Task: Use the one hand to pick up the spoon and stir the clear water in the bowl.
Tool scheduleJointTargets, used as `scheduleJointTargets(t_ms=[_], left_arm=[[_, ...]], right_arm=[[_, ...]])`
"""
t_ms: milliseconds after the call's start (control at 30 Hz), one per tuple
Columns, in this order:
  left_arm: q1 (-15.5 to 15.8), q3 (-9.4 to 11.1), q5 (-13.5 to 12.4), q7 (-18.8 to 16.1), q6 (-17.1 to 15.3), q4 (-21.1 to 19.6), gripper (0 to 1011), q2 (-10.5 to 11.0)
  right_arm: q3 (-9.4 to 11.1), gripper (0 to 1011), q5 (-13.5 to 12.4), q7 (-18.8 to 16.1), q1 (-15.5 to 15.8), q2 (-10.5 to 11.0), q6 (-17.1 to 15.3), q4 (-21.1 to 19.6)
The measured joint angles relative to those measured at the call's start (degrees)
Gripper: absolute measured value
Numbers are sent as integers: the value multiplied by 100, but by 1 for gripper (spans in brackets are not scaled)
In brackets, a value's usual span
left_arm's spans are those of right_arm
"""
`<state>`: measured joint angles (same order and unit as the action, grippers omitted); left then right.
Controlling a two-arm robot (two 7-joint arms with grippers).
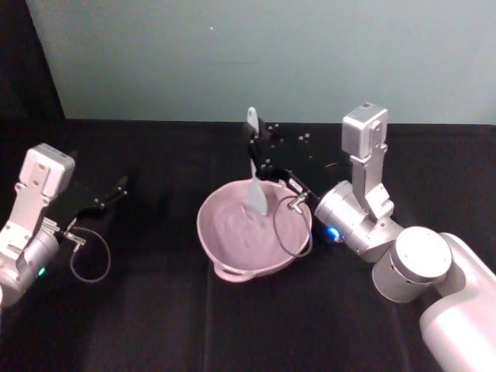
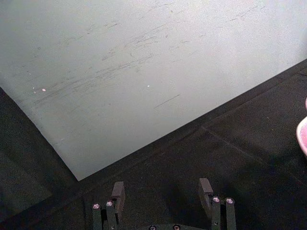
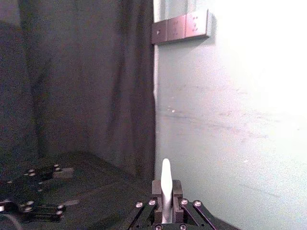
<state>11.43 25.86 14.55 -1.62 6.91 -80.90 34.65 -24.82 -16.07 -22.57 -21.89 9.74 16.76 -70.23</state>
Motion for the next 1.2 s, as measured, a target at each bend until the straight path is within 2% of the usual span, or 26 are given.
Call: scheduleJointTargets(t_ms=[200, 333, 500, 633, 733, 933, 1067, 1200], left_arm=[[0, 0, 0, 0, 0, 0, 1011, 0], [0, 0, 0, 0, 0, 0, 1011, 0], [0, 0, 0, 0, 0, 0, 1011, 0], [0, 0, 0, 0, 0, 0, 1011, 0], [0, 0, 0, 0, 0, 0, 1011, 0], [0, 0, 0, 0, 0, 0, 1011, 0], [0, 0, 0, 0, 0, 0, 1011, 0], [0, 0, 0, 0, 0, 0, 1011, 0]], right_arm=[[152, 134, 176, 76, 123, 135, 96, -216], [240, 134, 180, -1, 306, 299, -24, -526], [325, 134, -54, -250, 589, 486, -335, -963], [297, 134, -278, -425, 754, 546, -546, -1204], [218, 134, -416, -521, 812, 536, -642, -1274], [17, 134, -533, -671, 725, 411, -563, -1181], [-77, 134, -502, -645, 578, 262, -431, -942], [-94, 134, -291, -414, 410, 75, -143, -612]])
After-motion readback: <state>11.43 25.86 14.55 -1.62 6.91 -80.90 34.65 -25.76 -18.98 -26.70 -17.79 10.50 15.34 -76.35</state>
